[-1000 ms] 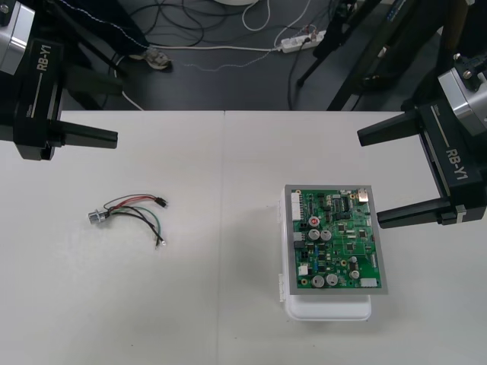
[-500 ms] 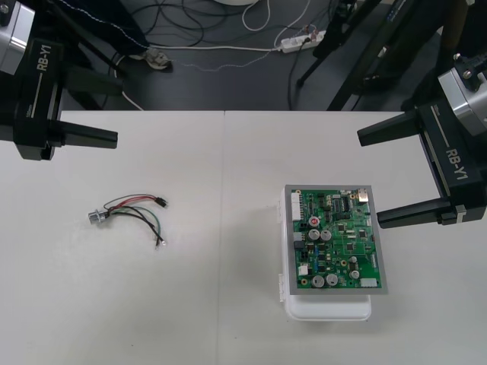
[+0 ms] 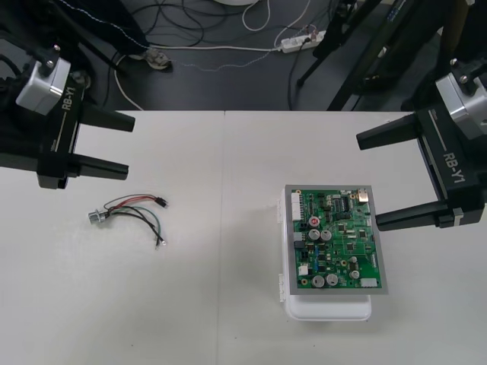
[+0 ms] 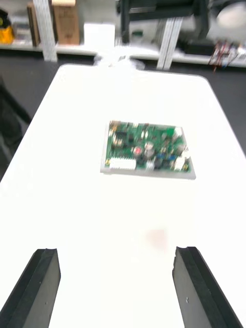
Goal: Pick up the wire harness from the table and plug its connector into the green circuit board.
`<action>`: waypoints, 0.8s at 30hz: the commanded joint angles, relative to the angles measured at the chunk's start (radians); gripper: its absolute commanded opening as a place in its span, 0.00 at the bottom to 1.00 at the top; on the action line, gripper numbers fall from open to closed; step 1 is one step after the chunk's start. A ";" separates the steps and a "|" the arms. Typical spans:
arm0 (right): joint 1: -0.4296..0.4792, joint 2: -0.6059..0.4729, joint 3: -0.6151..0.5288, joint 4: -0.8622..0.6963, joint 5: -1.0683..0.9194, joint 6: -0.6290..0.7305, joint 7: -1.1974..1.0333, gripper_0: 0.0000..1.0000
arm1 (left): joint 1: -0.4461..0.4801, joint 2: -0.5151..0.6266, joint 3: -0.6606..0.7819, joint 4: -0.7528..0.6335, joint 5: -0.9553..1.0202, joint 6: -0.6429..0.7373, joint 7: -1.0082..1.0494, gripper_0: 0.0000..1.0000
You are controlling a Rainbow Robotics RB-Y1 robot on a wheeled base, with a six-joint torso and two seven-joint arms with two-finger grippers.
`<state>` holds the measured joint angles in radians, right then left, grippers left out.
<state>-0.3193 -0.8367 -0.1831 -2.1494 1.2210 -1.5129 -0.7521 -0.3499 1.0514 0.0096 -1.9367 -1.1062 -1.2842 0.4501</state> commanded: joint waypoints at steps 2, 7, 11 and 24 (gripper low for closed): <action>0.032 0.034 -0.001 0.002 0.020 -0.001 0.034 1.00 | 0.028 0.098 -0.069 -0.019 -0.066 0.040 -0.059 0.64; 0.034 0.036 -0.019 0.002 0.014 -0.001 0.045 1.00 | 0.043 0.162 -0.105 -0.019 -0.141 0.040 -0.060 0.64; 0.066 0.054 -0.064 0.022 -0.020 -0.001 0.054 1.00 | 0.057 0.213 -0.126 -0.025 -0.201 0.040 -0.062 0.65; 0.186 0.064 -0.185 0.086 -0.232 -0.001 0.264 1.00 | 0.097 0.395 -0.250 -0.088 -0.376 0.190 -0.036 0.65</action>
<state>-0.1829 -0.7836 -0.3134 -2.0648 1.0440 -1.5142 -0.5465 -0.2660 1.3595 -0.1843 -2.0008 -1.4559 -1.1987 0.4500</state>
